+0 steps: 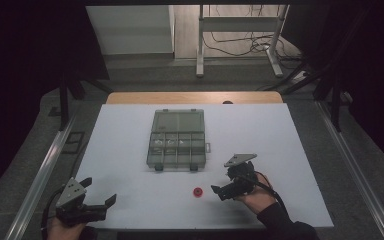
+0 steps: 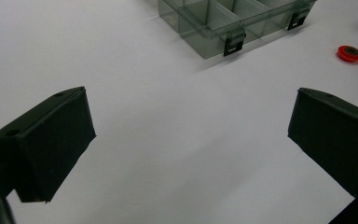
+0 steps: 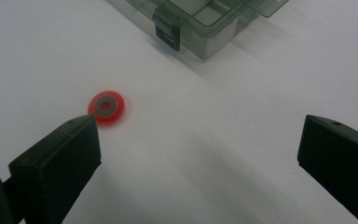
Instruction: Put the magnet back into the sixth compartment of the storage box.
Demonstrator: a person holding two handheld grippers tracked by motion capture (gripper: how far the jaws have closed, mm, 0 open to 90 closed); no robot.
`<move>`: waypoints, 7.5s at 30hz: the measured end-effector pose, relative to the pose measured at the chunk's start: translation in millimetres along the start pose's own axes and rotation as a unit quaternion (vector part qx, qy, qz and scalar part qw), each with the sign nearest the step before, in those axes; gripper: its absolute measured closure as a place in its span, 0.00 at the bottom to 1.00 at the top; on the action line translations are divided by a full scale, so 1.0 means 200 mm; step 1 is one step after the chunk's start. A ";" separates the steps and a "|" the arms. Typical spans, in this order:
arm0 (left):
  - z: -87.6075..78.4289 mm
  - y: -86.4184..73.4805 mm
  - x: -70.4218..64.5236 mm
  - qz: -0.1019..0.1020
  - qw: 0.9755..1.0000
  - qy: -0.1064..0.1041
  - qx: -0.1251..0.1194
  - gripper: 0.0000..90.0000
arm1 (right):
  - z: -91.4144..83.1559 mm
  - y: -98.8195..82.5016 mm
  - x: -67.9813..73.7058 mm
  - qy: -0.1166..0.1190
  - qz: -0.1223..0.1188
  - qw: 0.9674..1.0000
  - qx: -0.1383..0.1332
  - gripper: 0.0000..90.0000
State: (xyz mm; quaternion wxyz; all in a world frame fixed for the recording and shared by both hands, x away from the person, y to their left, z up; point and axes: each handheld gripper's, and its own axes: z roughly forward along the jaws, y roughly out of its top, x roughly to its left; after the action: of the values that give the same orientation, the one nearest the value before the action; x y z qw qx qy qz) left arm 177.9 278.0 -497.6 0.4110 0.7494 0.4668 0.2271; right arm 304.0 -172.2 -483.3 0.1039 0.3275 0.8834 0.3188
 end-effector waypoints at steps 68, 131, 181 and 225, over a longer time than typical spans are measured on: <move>0.00 0.00 0.00 0.000 1.000 -0.004 -0.003 0.01 | 0.23 0.13 0.18 0.049 -0.076 0.993 0.072 0.23; 0.00 0.00 0.00 0.006 1.000 -0.005 -0.003 0.01 | 0.22 0.18 0.17 0.094 -0.103 0.989 0.055 0.69; 0.00 0.00 0.00 0.006 1.000 -0.006 -0.002 0.01 | 0.17 0.33 0.10 0.093 -0.081 0.992 0.010 0.69; 0.01 0.00 0.00 0.009 1.000 -0.006 -0.002 0.01 | 0.23 0.47 0.07 0.090 -0.065 0.994 -0.004 0.69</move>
State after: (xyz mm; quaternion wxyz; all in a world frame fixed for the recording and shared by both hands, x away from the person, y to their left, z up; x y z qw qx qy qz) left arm 178.9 277.0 -497.5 0.4130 0.7543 0.4571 0.2268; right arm 359.5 -84.5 -458.8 0.0456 0.2383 0.9072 0.3436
